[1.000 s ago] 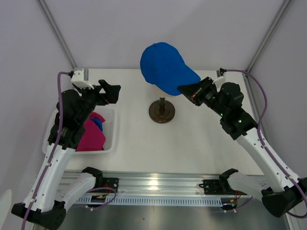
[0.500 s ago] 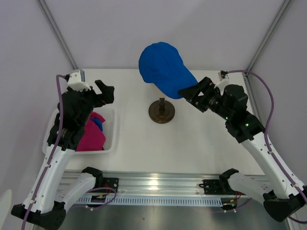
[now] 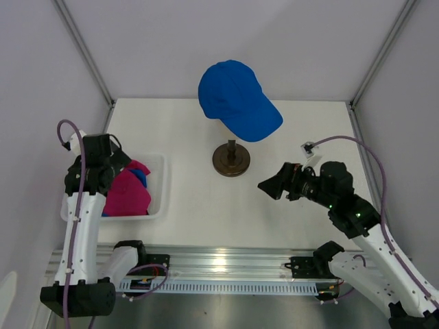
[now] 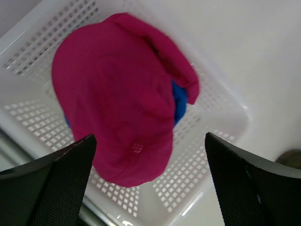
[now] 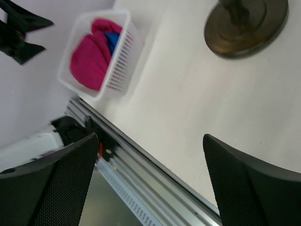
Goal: Stack the hats
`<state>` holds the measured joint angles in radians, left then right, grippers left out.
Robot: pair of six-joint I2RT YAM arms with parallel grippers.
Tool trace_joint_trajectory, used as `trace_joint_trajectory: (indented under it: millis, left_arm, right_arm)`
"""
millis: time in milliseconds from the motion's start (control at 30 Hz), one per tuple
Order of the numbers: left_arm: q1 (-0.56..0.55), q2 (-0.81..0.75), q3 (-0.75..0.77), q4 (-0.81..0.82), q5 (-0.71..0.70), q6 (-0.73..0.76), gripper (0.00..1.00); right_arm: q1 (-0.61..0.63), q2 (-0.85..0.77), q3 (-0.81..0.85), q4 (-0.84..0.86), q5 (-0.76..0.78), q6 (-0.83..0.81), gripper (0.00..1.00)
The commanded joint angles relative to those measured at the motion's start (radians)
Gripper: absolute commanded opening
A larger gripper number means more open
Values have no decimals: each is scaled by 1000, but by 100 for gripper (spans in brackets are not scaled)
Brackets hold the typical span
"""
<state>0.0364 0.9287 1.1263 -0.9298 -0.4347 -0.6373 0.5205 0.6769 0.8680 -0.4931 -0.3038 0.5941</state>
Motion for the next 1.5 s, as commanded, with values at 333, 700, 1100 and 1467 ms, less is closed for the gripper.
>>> trace_joint_trajectory:
  millis: [333, 700, 1100, 1467]
  left_arm:
    - [53, 2, -155, -124, 205, -10, 99]
    - [51, 125, -218, -57, 120, -13, 58]
    - [49, 27, -4, -67, 207, 249, 1]
    - [43, 116, 582, -121, 852, 514, 11]
  right_arm:
    - [181, 277, -49, 361, 60, -146, 98]
    - [182, 337, 28, 415, 29, -165, 99]
    - [222, 319, 91, 427, 6, -143, 100]
    - [265, 332, 187, 518, -37, -111, 100]
